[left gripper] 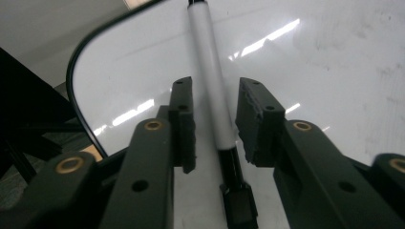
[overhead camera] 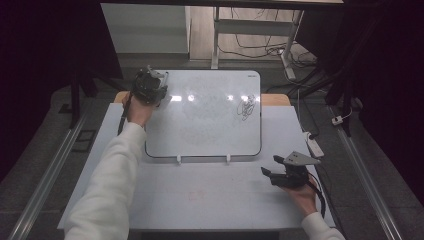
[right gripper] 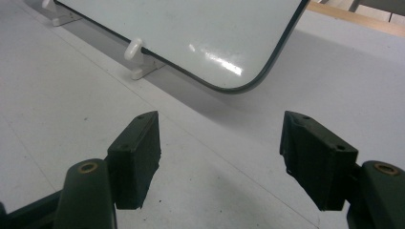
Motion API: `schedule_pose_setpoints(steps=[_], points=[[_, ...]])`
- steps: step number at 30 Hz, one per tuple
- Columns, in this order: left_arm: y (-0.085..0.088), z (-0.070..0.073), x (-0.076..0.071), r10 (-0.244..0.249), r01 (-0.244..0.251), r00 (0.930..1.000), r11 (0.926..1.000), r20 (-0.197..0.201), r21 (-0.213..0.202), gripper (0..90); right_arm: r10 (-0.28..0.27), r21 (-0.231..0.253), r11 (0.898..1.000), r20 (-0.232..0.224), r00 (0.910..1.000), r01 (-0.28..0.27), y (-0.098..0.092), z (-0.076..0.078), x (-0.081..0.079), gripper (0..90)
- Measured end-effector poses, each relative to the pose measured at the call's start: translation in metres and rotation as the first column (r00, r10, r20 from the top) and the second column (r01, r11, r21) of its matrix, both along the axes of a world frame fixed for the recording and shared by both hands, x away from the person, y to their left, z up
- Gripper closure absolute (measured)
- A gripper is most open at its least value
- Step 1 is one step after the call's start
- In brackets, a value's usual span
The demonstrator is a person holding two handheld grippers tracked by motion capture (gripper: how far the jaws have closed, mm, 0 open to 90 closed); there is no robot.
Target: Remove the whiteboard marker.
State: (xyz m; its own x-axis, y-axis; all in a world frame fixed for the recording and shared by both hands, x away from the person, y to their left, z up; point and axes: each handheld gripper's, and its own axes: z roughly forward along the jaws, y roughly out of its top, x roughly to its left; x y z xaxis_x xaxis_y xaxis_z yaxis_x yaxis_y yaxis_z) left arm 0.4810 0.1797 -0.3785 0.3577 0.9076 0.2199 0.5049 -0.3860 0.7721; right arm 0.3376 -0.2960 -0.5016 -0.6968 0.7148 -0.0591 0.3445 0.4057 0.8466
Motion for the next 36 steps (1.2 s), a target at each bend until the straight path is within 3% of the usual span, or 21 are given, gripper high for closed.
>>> schedule_pose_setpoints(steps=[1, 6, 14, 24, 30, 36], points=[[-0.001, 0.001, 0.001, 0.000, 0.000, 1.0000, 1.0000, 0.005, -0.002, 75.6, -0.004, -0.001, 1.000, 0.000, 1.0000, 0.004, -0.001, 0.000, 0.000, 29.9], [-0.005, 0.001, 0.003, -0.015, 0.015, 0.9999, 0.9998, -0.003, -0.011, 80.5, -0.008, -0.003, 1.000, 0.000, 1.0000, 0.008, -0.001, 0.000, 0.000, 30.0], [-0.005, -0.001, 0.005, -0.024, 0.024, 0.9996, 0.9992, -0.012, -0.032, 81.9, -0.015, -0.005, 1.000, 0.002, 0.9999, 0.015, -0.002, 0.001, 0.000, 30.1], [-0.007, -0.001, 0.006, -0.043, 0.044, 0.9987, 0.9990, -0.025, 0.013, 82.1, -0.024, -0.008, 1.000, 0.003, 0.9997, 0.024, -0.002, 0.001, 0.000, 30.6], [-0.003, 0.001, 0.003, -0.069, 0.068, 0.9974, 0.9975, -0.022, -0.018, 82.6, -0.027, -0.002, 1.000, 0.007, 0.9996, 0.027, -0.003, 0.001, 0.000, 30.8], [0.010, 0.006, -0.010, -0.102, 0.101, 0.9948, 0.9908, -0.005, -0.090, 82.6, -0.031, 0.003, 1.000, 0.012, 0.9995, 0.031, -0.003, 0.002, 0.000, 31.1]])
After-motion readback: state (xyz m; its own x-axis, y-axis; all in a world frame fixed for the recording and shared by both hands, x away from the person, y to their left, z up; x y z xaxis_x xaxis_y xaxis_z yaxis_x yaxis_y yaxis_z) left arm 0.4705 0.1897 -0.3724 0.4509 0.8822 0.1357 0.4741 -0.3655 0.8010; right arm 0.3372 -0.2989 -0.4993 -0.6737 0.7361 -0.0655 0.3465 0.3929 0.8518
